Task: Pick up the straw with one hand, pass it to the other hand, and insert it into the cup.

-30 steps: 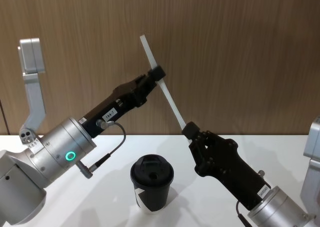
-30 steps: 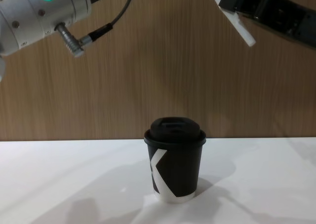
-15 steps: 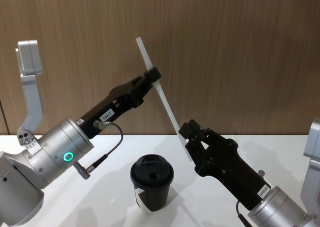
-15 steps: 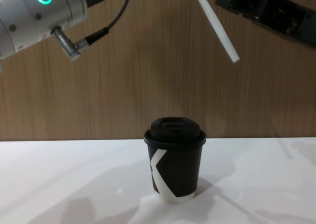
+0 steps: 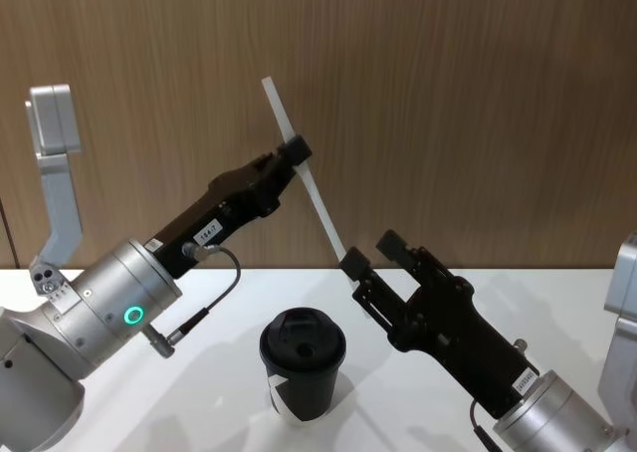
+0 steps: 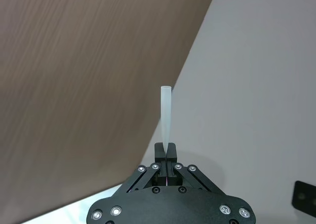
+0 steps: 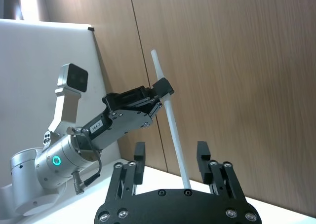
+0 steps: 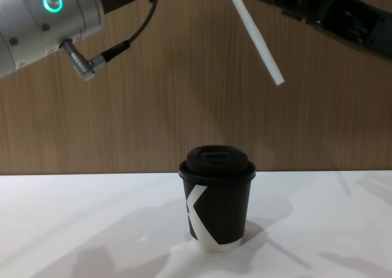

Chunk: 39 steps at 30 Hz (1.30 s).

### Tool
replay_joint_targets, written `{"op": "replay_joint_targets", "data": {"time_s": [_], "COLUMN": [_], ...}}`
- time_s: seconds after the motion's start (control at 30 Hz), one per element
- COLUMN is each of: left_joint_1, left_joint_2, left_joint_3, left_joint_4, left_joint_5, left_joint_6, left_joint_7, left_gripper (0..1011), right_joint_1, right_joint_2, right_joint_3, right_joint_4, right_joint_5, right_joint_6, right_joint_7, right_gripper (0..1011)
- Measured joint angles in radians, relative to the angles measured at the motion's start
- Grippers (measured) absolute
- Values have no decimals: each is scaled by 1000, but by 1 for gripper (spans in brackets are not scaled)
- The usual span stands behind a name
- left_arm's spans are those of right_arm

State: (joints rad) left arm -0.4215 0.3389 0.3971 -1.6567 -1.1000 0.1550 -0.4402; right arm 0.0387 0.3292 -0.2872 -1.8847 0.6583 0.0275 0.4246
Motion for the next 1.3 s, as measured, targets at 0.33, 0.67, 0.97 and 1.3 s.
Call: {"op": "replay_joint_targets", "data": {"time_s": [0.33,0.67,0.97,1.3], "left_joint_1": [5,12,16,18], "left_joint_2": [36,71,96,111], "left_joint_3": [19,31,41,49], "left_joint_4": [-19,-38,-44,-38], "left_joint_5": [97,172,211,257], "left_joint_6": [-71,-104,-108,-117], "left_joint_7": [23,31,24,18], "left_gripper": [10,10,10,8], "right_joint_1": [0,0,0,0], "right_joint_2": [0,0,0,0], "right_joint_3": [0,0,0,0], "right_joint_4": [0,0,0,0], "right_joint_5": [0,0,0,0], "right_joint_6": [0,0,0,0], "right_joint_7": [0,0,0,0], "right_gripper": [913,1001,1001,1001]}}
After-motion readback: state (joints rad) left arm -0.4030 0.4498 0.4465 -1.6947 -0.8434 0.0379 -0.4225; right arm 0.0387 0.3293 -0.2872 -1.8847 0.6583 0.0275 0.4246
